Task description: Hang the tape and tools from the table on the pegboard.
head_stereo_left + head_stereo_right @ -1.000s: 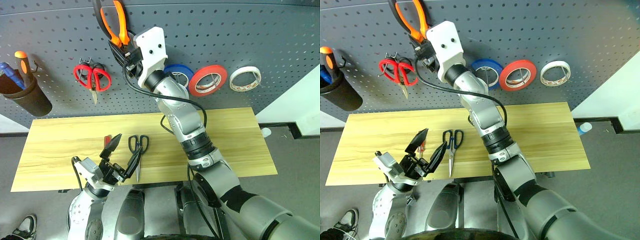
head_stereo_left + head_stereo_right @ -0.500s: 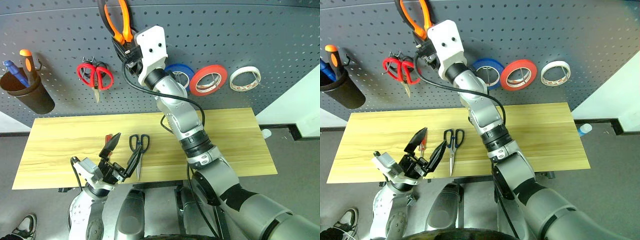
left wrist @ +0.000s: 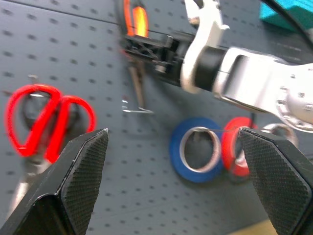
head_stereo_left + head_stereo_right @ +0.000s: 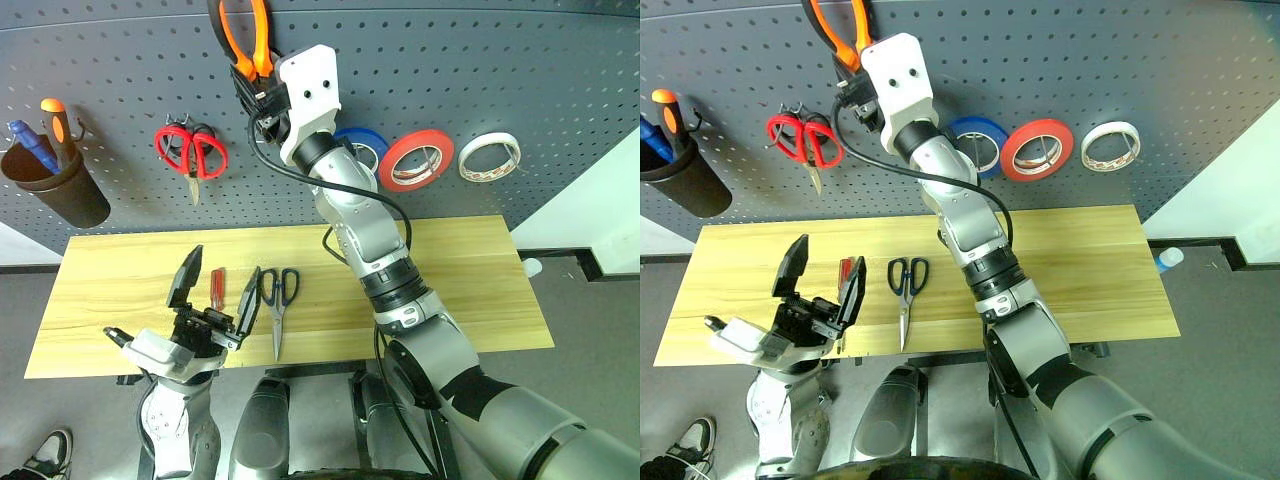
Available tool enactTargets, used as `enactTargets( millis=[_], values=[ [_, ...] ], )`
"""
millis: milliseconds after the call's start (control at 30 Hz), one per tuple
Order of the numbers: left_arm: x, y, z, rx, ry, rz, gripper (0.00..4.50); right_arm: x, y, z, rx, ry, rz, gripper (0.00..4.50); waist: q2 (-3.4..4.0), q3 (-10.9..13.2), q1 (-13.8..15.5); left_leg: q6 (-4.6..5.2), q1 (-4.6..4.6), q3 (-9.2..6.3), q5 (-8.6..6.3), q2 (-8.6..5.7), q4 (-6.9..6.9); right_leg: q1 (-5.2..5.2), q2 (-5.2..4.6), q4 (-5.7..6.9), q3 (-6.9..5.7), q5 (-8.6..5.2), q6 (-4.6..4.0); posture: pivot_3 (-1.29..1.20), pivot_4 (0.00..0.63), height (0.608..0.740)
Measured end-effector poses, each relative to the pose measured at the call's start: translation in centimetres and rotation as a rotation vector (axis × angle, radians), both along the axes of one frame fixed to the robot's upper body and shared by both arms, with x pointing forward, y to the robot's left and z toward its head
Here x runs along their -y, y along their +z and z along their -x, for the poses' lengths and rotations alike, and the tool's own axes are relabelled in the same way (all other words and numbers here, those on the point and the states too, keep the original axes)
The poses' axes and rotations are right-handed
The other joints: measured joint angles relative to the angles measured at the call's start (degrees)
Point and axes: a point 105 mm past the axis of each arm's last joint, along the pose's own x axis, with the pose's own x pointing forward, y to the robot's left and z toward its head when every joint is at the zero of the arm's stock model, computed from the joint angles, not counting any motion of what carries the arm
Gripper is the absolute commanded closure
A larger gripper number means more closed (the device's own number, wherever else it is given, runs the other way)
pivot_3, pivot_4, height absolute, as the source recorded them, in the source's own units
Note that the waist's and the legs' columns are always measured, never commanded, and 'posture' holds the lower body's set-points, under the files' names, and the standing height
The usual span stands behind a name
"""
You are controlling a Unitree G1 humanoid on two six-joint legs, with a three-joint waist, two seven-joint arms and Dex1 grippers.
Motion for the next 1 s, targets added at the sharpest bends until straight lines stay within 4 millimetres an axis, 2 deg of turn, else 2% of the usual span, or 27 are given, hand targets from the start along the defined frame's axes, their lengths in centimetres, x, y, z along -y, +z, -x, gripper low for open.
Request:
enactTargets(
  millis=[467, 1000],
  values=[
    [-0.3, -0.6, -0.4, -0.036, 0.028, 0.016, 0.03, -0.2, -0.2, -0.1, -0.013, 0.0, -0.003, 2.4, 0.0, 0.0, 0.0, 0.01, 0.0, -0.01, 0.0, 0.0, 0.0, 0.0, 0.01, 0.0, 0.0, 0.0, 0.0, 0.34, 0.209, 0.677],
    [-0.4, -0.8, 0.3, -0.062, 0.03, 0.014, 0.03, 0.2, -3.6, -1.1, -0.119, -0.053, 0.042, 2.4, 0.02, 0.0, -0.2, 0.01, 0.02, -0.05, 0.0, 0.0, 0.0, 0.0, 0.04, 0.04, 0.0, -0.03, -0.03, 0.33, 0.219, 0.677]
  ],
)
